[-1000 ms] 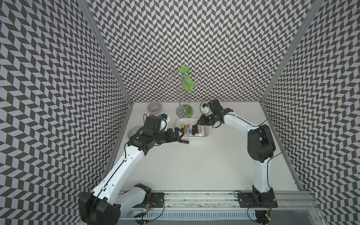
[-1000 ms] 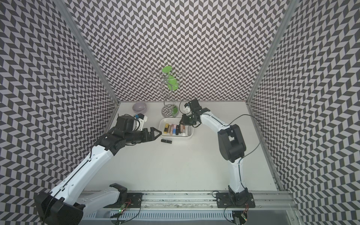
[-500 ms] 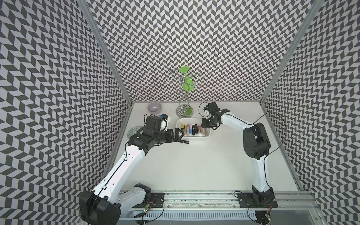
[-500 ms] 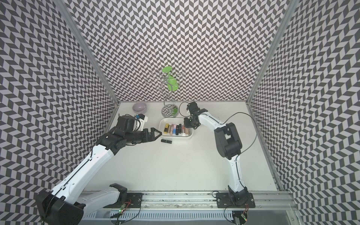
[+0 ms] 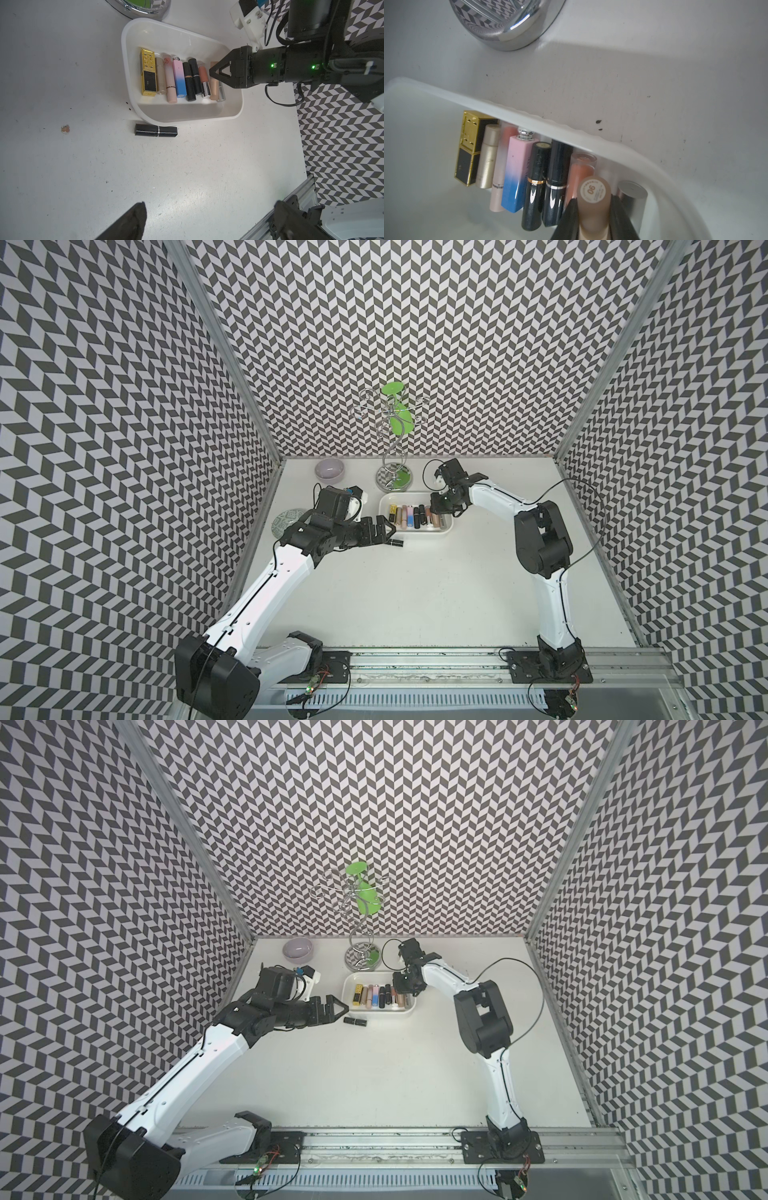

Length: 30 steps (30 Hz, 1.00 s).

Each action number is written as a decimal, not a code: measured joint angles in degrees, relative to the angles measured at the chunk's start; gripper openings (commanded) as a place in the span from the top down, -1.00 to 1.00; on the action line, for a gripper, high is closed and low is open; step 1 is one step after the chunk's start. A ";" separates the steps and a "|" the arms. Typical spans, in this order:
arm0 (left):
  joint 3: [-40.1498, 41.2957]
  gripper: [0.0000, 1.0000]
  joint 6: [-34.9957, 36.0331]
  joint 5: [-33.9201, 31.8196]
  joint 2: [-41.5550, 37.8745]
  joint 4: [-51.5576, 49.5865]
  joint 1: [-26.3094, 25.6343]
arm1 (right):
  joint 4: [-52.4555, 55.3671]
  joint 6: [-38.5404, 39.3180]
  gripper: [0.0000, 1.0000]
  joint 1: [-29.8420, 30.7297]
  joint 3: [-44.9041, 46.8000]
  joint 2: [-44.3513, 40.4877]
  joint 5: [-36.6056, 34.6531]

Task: Put the lipstick into the storage box
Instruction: Place the lipstick in the storage box.

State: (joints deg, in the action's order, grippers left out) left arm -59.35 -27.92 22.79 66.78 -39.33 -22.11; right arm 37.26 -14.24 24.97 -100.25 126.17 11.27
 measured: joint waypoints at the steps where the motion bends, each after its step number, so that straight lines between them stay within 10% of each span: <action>1: 0.00 -0.98 0.00 0.02 0.31 0.00 0.00 | 0.00 0.11 0.35 -0.09 0.00 0.00 0.00; 30: -0.68 -0.98 -0.24 0.85 0.68 0.26 0.28 | -1.40 -0.61 -0.05 -0.52 4.00 -12.55 9.66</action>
State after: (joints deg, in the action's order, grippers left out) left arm -60.03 -28.16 23.64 67.46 -39.07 -21.82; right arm 35.86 -14.85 24.45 -96.25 113.62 20.93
